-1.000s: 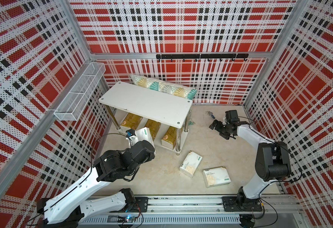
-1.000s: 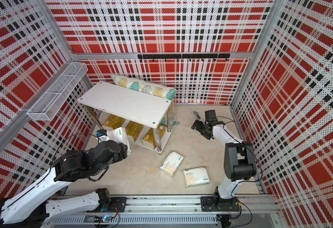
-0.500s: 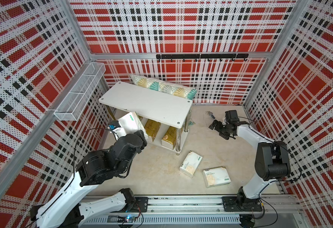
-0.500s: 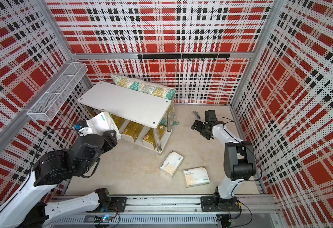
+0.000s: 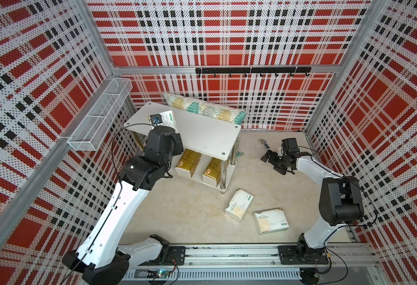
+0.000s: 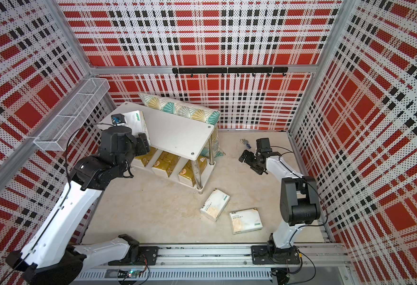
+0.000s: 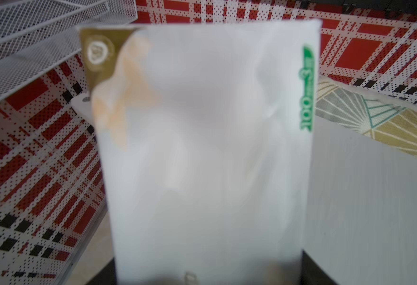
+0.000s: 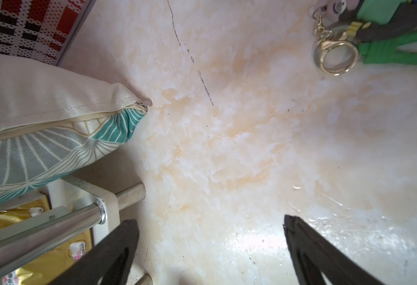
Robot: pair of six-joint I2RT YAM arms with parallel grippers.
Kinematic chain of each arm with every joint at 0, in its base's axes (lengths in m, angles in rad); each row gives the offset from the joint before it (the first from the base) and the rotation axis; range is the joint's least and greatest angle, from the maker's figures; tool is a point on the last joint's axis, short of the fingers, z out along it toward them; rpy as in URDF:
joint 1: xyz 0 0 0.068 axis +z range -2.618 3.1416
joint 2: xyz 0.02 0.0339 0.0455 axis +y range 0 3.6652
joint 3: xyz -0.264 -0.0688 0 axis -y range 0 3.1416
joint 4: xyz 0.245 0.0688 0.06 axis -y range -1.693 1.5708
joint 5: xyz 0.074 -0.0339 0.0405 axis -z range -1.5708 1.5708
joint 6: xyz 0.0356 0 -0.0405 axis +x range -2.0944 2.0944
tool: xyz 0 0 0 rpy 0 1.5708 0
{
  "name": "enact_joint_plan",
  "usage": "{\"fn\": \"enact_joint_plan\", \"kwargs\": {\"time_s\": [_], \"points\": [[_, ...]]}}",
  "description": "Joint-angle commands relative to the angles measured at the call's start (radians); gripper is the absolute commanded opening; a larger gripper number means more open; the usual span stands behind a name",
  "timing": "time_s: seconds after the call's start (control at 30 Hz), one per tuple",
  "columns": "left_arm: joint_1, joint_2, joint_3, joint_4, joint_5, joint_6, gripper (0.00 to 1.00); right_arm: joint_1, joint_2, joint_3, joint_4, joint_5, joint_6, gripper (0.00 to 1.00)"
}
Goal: Place the tissue boxes on the shelf by color
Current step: Place a box of tissues on the shelf.
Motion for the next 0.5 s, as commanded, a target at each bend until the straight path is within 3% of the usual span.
{"fn": "enact_joint_plan", "kwargs": {"time_s": [0.0,0.17,0.47], "points": [[0.095,0.025,0.098,0.106,0.168,0.217,0.74,0.014,0.012,-0.021,0.012,-0.009,0.002,1.00],[0.283,0.135,0.209,0.058,0.361,0.291,0.75,0.026,0.006,-0.059,0.034,-0.016,0.021,1.00],[0.507,0.211,0.231,0.115,0.586,0.358,0.76,0.047,0.032,-0.066,0.031,-0.003,0.026,1.00]]}}
